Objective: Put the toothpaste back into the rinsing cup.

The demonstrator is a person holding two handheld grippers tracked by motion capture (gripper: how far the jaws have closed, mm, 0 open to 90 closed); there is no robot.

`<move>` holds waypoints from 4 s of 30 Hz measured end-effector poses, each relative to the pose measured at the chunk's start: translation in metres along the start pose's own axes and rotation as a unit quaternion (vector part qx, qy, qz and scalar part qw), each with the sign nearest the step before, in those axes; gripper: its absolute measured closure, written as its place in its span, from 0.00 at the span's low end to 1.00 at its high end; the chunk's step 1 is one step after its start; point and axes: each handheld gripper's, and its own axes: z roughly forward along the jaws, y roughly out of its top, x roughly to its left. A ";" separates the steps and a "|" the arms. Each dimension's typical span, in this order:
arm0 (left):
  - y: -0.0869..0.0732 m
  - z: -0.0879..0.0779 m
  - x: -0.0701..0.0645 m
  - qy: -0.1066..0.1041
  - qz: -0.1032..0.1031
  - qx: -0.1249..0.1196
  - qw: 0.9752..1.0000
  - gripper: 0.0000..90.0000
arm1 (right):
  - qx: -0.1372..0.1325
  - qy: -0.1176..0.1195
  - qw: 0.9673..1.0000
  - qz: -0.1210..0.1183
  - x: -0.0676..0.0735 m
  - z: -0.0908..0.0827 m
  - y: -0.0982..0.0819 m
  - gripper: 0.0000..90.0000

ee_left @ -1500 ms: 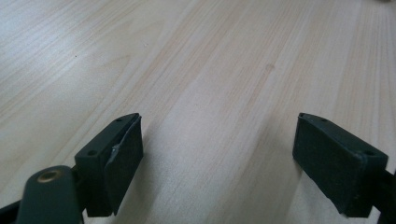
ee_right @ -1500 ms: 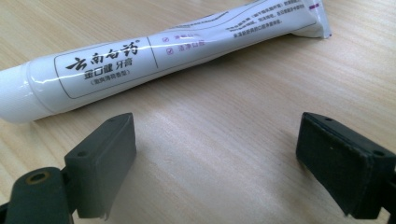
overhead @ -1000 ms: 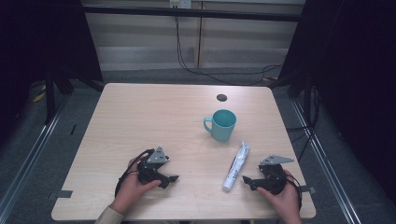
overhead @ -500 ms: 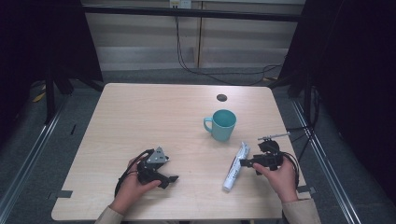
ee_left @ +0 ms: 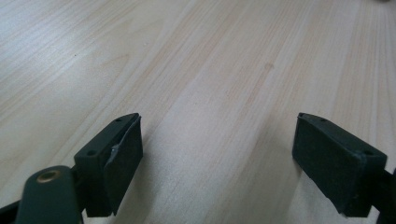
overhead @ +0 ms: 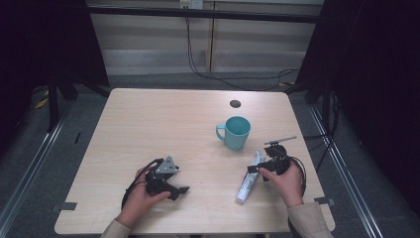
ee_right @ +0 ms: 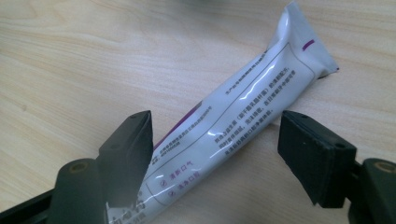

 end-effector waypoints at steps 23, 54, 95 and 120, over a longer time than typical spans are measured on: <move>0.000 0.000 0.000 0.000 0.000 0.000 1.000 0.18 | 0.031 -0.028 0.999 -0.017 0.009 0.015 0.005 0.36; 0.000 0.000 0.000 0.000 -0.001 0.000 1.000 0.18 | 0.076 -0.056 0.992 -0.083 0.023 0.017 0.010 0.79; 0.000 0.000 0.000 -0.001 0.000 0.000 1.000 0.18 | -0.191 0.096 0.969 -0.121 0.028 -0.035 0.014 0.83; 0.000 0.000 0.000 -0.001 0.000 0.000 1.000 0.18 | -0.276 0.092 0.948 -0.127 0.030 -0.050 0.028 0.83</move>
